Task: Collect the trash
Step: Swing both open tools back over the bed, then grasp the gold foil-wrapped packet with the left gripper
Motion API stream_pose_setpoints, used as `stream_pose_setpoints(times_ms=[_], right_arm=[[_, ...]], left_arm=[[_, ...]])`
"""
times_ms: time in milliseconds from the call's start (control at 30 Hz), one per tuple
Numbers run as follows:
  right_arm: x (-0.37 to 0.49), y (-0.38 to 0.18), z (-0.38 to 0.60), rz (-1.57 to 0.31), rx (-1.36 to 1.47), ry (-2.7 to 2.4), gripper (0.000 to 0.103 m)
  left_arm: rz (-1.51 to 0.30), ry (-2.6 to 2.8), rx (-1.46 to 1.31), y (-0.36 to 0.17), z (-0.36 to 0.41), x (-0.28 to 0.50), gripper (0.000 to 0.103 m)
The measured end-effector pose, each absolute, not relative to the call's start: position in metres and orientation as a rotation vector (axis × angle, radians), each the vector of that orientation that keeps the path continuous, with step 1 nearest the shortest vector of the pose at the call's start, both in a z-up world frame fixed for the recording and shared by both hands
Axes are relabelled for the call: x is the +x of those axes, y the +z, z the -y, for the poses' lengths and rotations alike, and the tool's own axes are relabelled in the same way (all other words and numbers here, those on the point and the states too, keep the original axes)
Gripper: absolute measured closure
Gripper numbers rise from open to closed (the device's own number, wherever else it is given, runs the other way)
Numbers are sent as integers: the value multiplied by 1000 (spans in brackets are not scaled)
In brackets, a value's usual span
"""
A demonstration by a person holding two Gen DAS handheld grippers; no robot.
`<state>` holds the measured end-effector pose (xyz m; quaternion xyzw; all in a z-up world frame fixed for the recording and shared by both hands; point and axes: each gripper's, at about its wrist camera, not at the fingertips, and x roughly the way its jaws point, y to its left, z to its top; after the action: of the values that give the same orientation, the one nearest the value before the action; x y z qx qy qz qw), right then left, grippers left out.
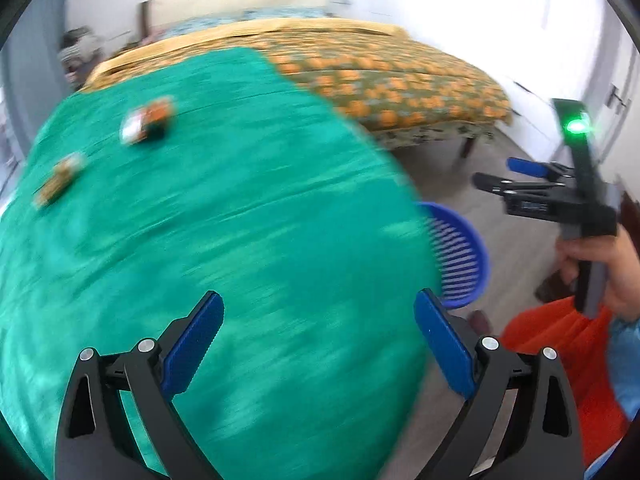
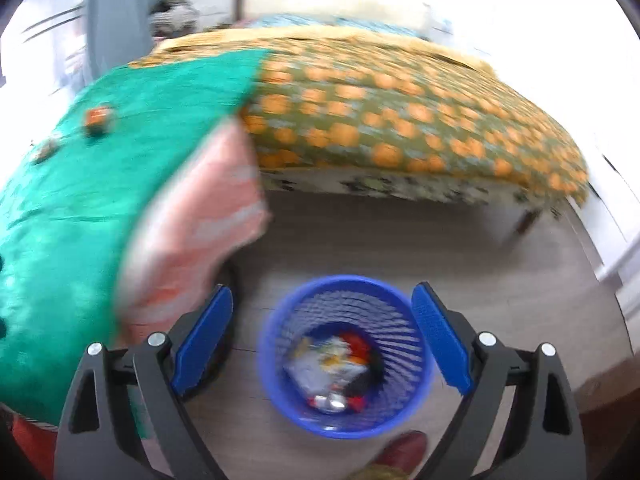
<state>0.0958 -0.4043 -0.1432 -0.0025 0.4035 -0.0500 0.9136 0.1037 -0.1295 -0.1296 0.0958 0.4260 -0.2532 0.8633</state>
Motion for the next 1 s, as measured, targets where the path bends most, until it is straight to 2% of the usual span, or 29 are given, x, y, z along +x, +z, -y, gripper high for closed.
stream_pose_setpoints(times_ms=[233,400,667,833,1000], right_arm=[[140,-127,241,-838,-81,201,14],[194,-140,159,-880,-124,294,14],[215,-157,145,-936,-105,309,12],[214,-159,141,-940,-115,302,10],[213,-160,140,-941,-117,298,9]], left_arm=[[-887,-343,225,-128,10,136,7],[-904,-291,196,-128,-51,178,7],[-862,-248,197,-127,-103,275,6],[-881,-286,339,-139,-91,339,6],[-898,-328,370,-147,-79,387,6]])
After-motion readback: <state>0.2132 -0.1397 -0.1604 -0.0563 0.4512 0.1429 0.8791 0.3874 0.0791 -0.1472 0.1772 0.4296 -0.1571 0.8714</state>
